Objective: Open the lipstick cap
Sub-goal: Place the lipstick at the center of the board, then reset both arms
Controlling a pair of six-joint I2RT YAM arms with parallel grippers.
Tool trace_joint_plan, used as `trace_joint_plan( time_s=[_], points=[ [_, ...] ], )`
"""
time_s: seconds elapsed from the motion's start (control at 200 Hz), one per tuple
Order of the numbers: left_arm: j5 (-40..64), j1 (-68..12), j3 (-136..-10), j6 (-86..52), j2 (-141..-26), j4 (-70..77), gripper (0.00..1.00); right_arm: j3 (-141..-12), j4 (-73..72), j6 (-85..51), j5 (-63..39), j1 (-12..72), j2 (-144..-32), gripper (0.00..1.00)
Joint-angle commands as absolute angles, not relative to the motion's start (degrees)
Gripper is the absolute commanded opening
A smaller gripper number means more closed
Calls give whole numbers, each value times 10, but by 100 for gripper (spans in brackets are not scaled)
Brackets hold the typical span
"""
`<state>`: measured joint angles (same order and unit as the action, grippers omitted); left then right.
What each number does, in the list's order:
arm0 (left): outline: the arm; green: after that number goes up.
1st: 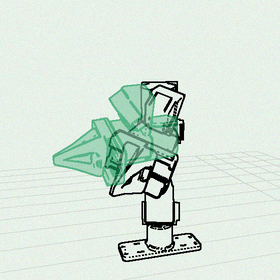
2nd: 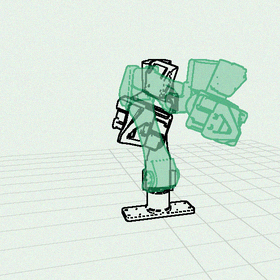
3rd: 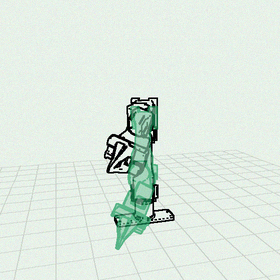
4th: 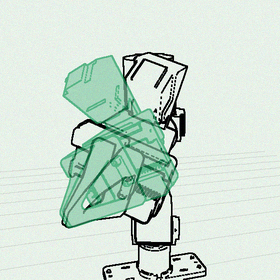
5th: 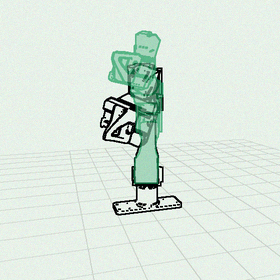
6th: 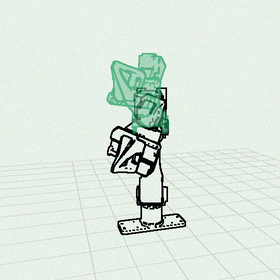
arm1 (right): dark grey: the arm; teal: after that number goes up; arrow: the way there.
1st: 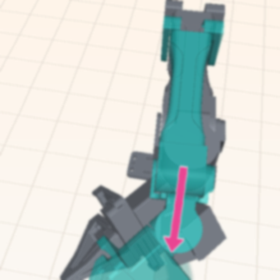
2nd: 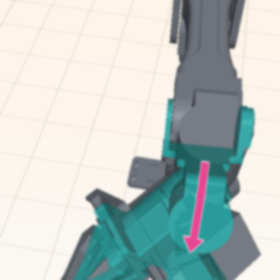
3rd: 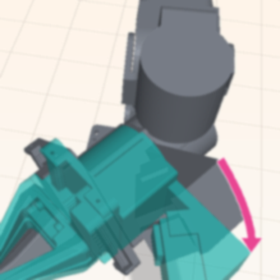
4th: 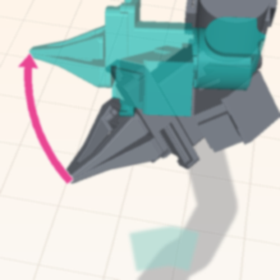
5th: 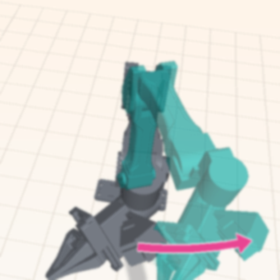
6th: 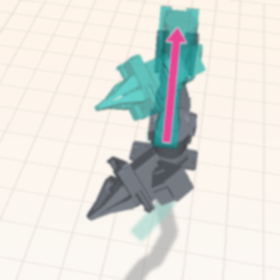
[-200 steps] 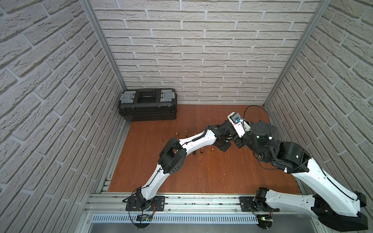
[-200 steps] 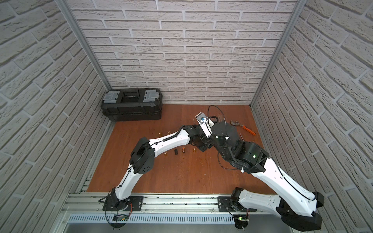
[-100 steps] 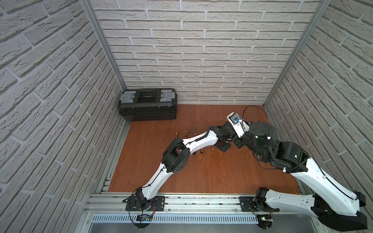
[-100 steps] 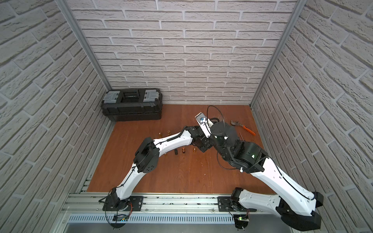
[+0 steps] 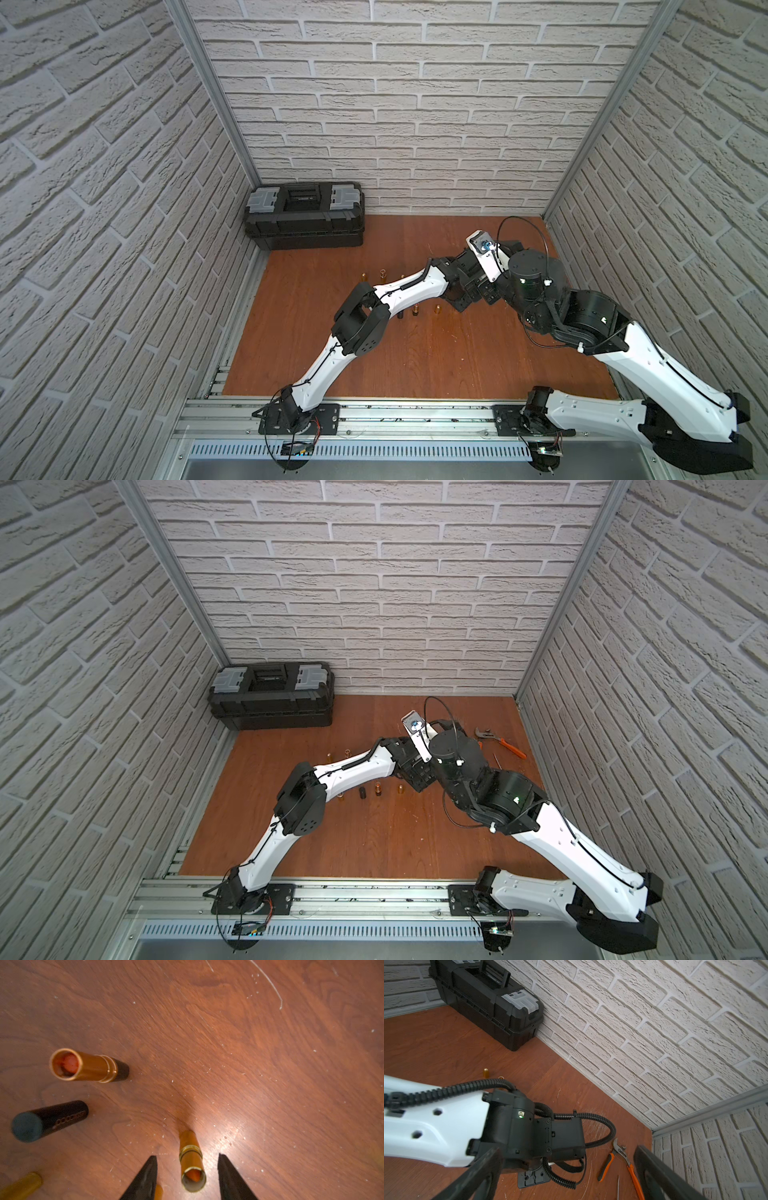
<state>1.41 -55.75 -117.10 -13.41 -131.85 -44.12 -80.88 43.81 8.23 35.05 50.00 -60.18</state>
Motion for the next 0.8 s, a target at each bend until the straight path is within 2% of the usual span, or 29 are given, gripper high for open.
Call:
trace_joint_plan(
  time_s=[0.0,0.08,0.1,0.2,0.4,0.525,0.575,0.625,0.695,0.795],
  points=[
    [34,-528,-1156,-150,-1234,-428,69,-814,419,59,400,501,-604,100],
    [35,-510,-1129,-164,-1190,-416,95,-816,414,53,404,501,-610,100],
    [36,-506,-1122,-168,-1178,-415,98,-820,417,50,405,501,-613,100],
    [26,-475,-1068,-193,-1108,-393,98,-823,428,33,402,501,-619,100],
    [-29,-382,-895,-249,-934,-324,98,-732,309,27,382,470,-593,100],
    [-80,-299,-777,-261,-820,-289,98,-655,241,26,285,381,-597,100],
    [-85,-255,-731,-260,-781,-277,98,-631,238,35,211,340,-607,100],
    [-75,-205,-671,-263,-738,-248,98,-613,236,25,184,315,-618,100],
    [-79,-134,-585,-267,-676,-195,98,-579,206,-8,219,295,-621,100],
    [-49,-59,-456,-223,-612,-68,98,-478,66,-5,271,275,-578,100]
  ],
)
